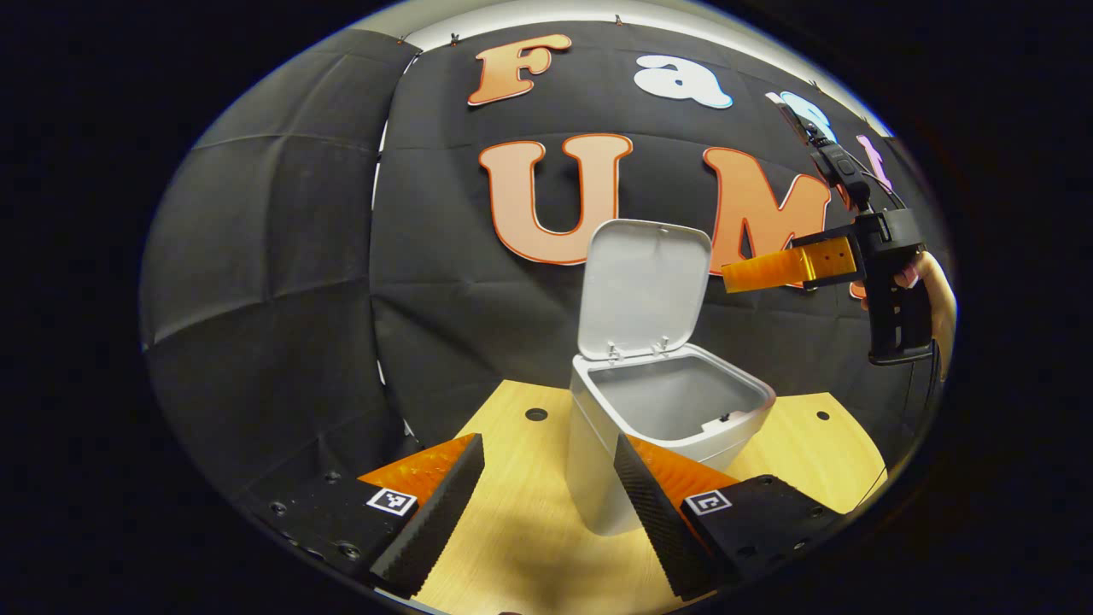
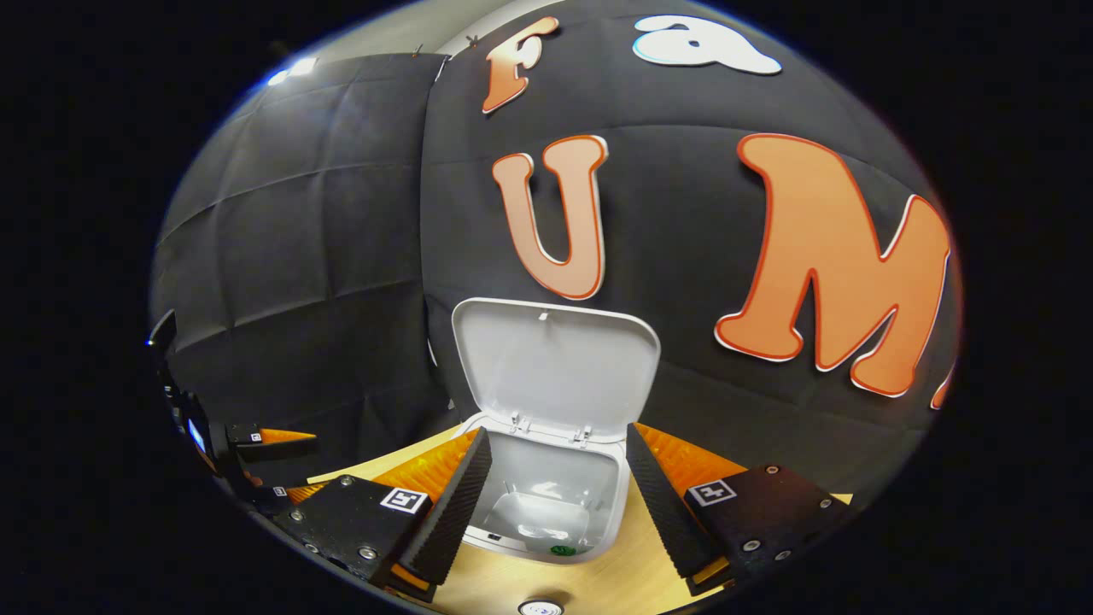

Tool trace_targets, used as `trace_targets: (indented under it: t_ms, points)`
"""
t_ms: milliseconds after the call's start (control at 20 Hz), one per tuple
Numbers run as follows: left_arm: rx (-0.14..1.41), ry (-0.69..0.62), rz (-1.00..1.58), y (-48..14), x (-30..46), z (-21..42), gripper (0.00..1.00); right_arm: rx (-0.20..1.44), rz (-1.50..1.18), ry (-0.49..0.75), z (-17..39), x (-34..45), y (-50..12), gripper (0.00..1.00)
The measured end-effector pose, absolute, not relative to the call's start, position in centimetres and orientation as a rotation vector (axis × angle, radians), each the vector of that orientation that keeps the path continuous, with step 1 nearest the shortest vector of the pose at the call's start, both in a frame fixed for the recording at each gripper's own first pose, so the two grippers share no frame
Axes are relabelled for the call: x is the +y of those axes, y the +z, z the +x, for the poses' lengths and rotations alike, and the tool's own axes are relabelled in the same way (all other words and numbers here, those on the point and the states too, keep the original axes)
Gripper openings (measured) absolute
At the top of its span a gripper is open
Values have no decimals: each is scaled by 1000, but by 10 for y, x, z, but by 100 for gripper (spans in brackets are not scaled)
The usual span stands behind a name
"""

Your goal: Press the lid of the desktop garbage bin to open it, pick up the crumpled paper on the desktop and throw it into the bin, then pick up the pop can on the desktop and drop it into the bin, and finally close the garbage bin lid.

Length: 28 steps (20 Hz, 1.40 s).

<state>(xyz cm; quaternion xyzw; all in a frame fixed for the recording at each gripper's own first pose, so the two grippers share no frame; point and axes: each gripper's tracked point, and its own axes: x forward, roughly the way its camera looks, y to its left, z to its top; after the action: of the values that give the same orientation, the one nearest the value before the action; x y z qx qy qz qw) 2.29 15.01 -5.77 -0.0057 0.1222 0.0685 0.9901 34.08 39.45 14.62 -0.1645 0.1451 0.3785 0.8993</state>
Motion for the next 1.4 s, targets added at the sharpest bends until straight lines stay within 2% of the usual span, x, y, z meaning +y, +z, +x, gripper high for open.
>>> trace_targets:
  t_ms: [500, 800, 1400]
  points:
    - [287, -80, 6, -75, 41, 38, 98, 248, -302, 643, 331, 288, 161, 95]
    - [314, -293, -7, -110, -48, 47, 97, 248, -265, 548, 327, 220, 160, 95]
    - [521, -430, 79, -222, -122, 44, 99, 234, -185, 377, 305, 104, 137, 95]
